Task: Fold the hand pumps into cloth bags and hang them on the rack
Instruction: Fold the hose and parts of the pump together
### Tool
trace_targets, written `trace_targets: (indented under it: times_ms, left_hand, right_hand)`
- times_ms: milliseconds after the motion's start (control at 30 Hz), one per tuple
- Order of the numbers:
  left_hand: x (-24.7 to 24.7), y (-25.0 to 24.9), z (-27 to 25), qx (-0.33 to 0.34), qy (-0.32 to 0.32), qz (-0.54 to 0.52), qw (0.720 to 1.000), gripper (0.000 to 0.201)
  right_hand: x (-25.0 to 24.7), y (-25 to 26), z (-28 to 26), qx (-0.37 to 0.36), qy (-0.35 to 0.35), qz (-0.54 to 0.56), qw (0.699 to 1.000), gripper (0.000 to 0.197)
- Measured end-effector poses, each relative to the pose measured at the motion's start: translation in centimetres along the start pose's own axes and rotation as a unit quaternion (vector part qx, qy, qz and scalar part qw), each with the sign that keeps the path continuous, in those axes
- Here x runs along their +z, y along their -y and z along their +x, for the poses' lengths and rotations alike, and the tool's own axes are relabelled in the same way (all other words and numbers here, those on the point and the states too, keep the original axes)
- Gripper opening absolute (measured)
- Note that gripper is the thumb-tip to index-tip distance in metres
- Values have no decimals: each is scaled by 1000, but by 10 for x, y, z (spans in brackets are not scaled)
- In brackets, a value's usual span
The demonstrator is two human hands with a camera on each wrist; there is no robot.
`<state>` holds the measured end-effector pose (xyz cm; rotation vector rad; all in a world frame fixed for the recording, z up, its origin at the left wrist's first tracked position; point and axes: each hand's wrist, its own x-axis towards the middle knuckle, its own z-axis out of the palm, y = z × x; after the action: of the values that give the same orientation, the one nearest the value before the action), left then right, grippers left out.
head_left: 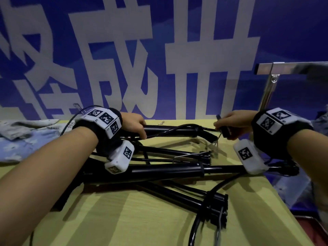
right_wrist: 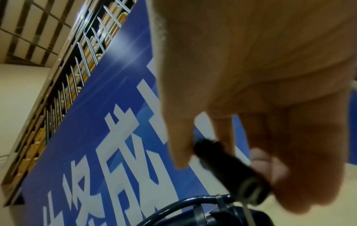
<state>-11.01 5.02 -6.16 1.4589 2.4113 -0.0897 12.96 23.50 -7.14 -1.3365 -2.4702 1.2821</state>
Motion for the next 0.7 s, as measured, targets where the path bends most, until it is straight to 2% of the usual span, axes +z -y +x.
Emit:
trace_targets:
  times_ms: [100, 167, 200, 233, 300, 433, 500, 567, 633, 700]
  left_hand:
    - [-16, 4, -15, -5, -18, -42, 999, 19]
    - [-24, 7, -26, -13, -24, -63, 998, 19]
    - [-27, 9, -30, -17, -25, -79, 996, 20]
    - [-28, 9, -35, -18, -28, -94, 995, 23]
    - [-31, 6, -45, -9, -37, -108, 993, 33]
    - [-32, -3, -60, 11, -31, -146, 989, 37]
    - [-31, -7, -66, 22, -34, -149, 988, 37]
    - [-28, -15, -70, 39, -41, -144, 988, 37]
    - [-26, -23, -72, 60, -52, -135, 988, 33]
    - [-25, -30, -72, 79, -63, -117, 988, 24]
  right_hand:
    - [-5, 5, -23, -57, 69, 59, 994, 24]
    - [-8, 9, -36, -112, 82, 75, 988, 40]
    - [-8, 11, -41, -140, 66, 64, 986, 49]
    - [-8, 14, -45, -173, 30, 34, 984, 53]
    - [-5, 19, -50, -246, -67, -52, 966, 50]
    - [2, 28, -54, -354, -209, -259, 874, 37]
    - [4, 32, -56, -377, -244, -317, 835, 38]
    - [5, 35, -58, -379, -258, -347, 818, 47]
    - [9, 39, -61, -363, -253, -391, 807, 61]
    - [17, 42, -62, -326, -206, -428, 817, 76]
